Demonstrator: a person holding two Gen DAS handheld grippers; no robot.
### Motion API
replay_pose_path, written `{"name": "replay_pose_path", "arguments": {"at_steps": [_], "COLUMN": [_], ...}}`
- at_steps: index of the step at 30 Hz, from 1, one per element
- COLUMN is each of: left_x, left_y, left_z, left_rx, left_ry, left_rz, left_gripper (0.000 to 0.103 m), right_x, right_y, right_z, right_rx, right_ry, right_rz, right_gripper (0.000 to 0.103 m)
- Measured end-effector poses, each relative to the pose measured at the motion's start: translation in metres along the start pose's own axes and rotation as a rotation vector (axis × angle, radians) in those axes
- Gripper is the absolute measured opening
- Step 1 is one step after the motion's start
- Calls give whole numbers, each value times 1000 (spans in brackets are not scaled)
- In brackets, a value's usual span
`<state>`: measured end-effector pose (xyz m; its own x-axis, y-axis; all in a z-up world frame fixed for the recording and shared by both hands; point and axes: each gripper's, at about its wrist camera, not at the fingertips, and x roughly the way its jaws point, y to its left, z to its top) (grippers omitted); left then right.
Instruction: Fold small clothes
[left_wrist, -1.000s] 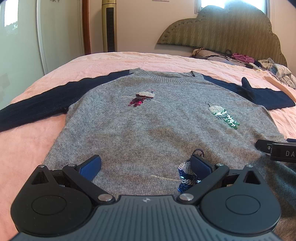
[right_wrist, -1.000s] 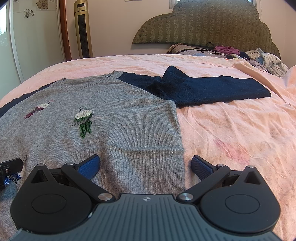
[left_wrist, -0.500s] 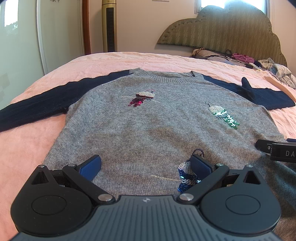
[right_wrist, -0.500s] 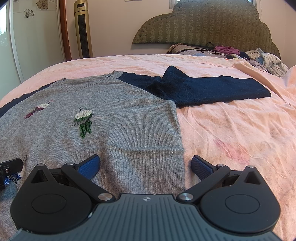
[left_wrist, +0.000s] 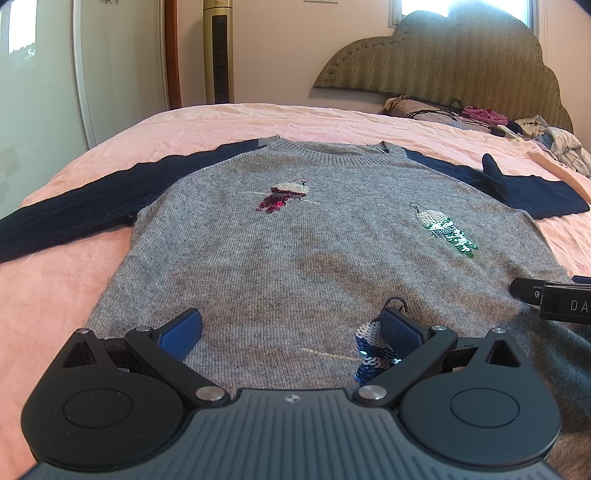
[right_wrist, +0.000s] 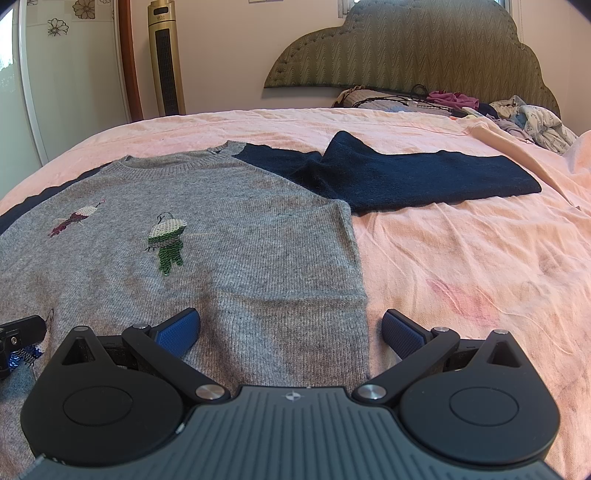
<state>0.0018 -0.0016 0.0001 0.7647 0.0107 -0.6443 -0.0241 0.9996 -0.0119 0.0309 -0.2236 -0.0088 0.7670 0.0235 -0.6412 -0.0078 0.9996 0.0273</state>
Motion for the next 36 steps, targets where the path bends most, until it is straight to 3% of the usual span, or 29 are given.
{"name": "replay_pose_path", "arguments": {"at_steps": [36], "left_x": [-5], "left_y": [0], "left_z": [-1], "left_rx": [3], "left_ry": [-1], "left_rz": [-1], "left_gripper": [103], "right_x": [0], "right_y": [0], "right_z": [0], "right_rx": [0], "right_ry": [0], "right_rz": [0], "right_gripper": [103]}}
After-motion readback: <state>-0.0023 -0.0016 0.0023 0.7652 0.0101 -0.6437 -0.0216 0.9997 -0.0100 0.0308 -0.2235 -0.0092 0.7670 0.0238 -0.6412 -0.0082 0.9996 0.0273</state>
